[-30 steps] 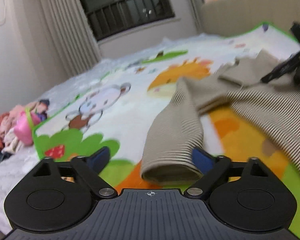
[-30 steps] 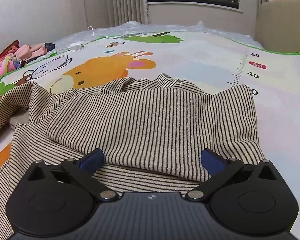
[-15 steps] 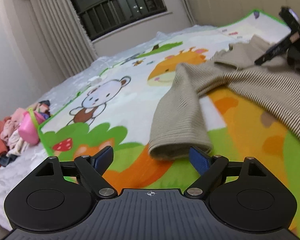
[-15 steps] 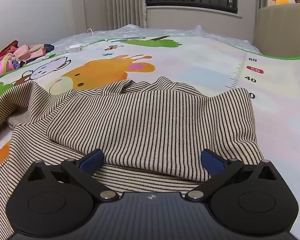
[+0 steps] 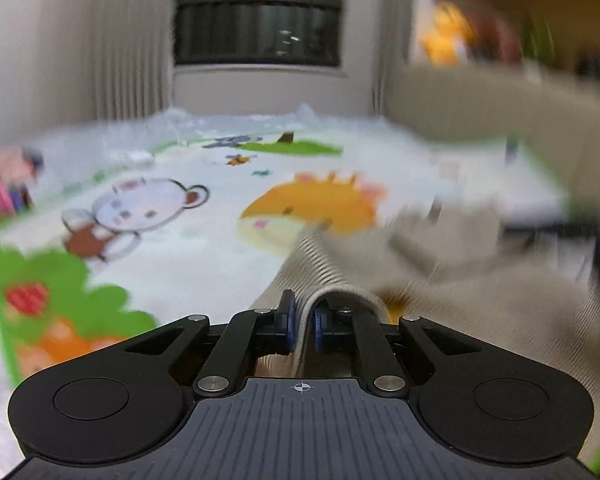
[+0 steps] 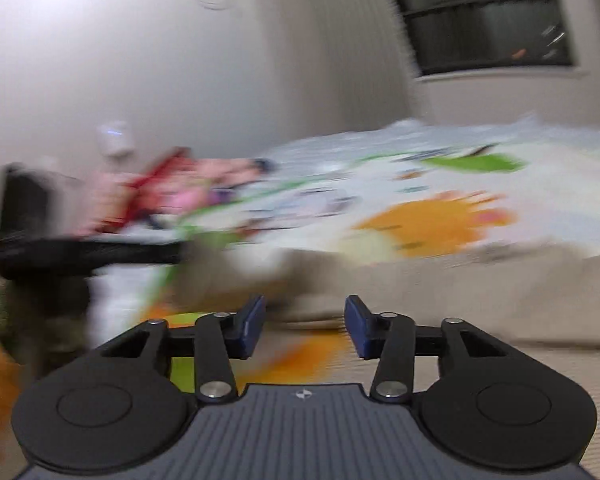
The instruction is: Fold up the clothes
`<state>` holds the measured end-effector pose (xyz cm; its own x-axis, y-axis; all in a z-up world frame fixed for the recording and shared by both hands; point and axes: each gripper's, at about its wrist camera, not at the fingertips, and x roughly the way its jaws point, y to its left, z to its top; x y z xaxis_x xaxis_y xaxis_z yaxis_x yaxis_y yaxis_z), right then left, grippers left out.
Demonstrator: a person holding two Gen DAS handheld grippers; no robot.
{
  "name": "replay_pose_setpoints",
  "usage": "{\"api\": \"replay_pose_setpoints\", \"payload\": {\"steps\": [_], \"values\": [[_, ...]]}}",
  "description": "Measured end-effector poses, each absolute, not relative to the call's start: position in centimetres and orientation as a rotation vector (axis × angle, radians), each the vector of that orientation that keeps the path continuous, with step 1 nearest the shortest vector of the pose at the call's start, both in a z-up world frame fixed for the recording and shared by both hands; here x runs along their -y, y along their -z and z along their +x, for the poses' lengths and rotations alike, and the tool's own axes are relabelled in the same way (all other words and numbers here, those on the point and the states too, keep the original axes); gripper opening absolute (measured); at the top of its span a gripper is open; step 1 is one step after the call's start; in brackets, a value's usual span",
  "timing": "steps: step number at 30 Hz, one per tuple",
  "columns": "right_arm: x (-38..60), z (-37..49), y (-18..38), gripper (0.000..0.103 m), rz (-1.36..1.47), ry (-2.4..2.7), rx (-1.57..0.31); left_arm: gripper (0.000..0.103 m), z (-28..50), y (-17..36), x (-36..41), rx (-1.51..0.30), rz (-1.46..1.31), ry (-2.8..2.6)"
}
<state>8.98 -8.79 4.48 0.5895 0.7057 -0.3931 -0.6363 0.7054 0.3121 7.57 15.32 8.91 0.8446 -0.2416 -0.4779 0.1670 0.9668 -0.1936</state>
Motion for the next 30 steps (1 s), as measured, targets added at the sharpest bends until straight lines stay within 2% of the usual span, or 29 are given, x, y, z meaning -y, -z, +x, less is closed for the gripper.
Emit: {"api": "replay_pose_setpoints", "payload": {"steps": [1, 6, 7, 8, 10, 12, 14, 15, 16, 18, 20, 22, 27, 30], "values": [[7.8, 8.3, -4.5, 0.063, 0.165, -0.81, -0.522, 0.009, 7.6, -9.4, -15.4, -0.521, -0.197, 0.228], [4.8, 8.8, -3.8, 0.064, 0.197, -0.759, -0.53, 0.009, 7.4, -10.6, -14.4, -0.522, -0.287, 0.272], [4.3, 9.5, -3.3, 0.059, 0.185, -0.733, -0.545, 0.009, 7.3, -10.6, -14.0, -0.522, -0.281, 0.278], [4.4, 10.4, -2.7, 0.034, 0.197, -0.735, -0.572, 0.009, 7.2, -10.6, -13.7, -0.523, -0.275, 0.285], [4.5, 12.2, -1.6, 0.005, 0.224, -0.743, -0.628, 0.009, 7.2, -10.5, -13.2, -0.526, -0.288, 0.293], [5.3, 13.8, -1.4, 0.004, 0.238, -0.733, -0.645, 0.01, 7.3, -10.5, -13.0, -0.523, -0.295, 0.289], [7.1, 14.8, -3.6, 0.004, 0.159, -0.685, -0.558, 0.015, 7.4, -10.4, -12.8, -0.523, -0.306, 0.274], [8.2, 15.3, -4.8, 0.004, 0.109, -0.656, -0.508, 0.029, 7.5, -10.3, -12.7, -0.521, -0.316, 0.271], [9.3, 15.9, -5.9, 0.004, 0.062, -0.611, -0.465, 0.048, 7.5, -10.3, -12.6, -0.514, -0.323, 0.275], [12.4, 16.9, -8.0, 0.004, -0.01, -0.505, -0.395, 0.062, 7.4, -10.4, -12.2, -0.492, -0.327, 0.281], [16.0, 18.2, -9.2, 0.004, -0.04, -0.396, -0.364, 0.067, 7.6, -10.5, -11.7, -0.478, -0.326, 0.286], [18.9, 19.4, -9.4, 0.004, -0.052, -0.325, -0.357, 0.08, 8.1, -10.3, -11.0, -0.474, -0.337, 0.296], [25.0, 22.7, -7.0, 0.004, 0.025, -0.289, -0.448, 0.084, 10.0, -8.6, -7.8, -0.534, -0.361, 0.344], [27.3, 23.8, -4.3, 0.004, 0.047, -0.272, -0.513, 0.092, 10.9, -7.8, -5.4, -0.56, -0.341, 0.38]]}}
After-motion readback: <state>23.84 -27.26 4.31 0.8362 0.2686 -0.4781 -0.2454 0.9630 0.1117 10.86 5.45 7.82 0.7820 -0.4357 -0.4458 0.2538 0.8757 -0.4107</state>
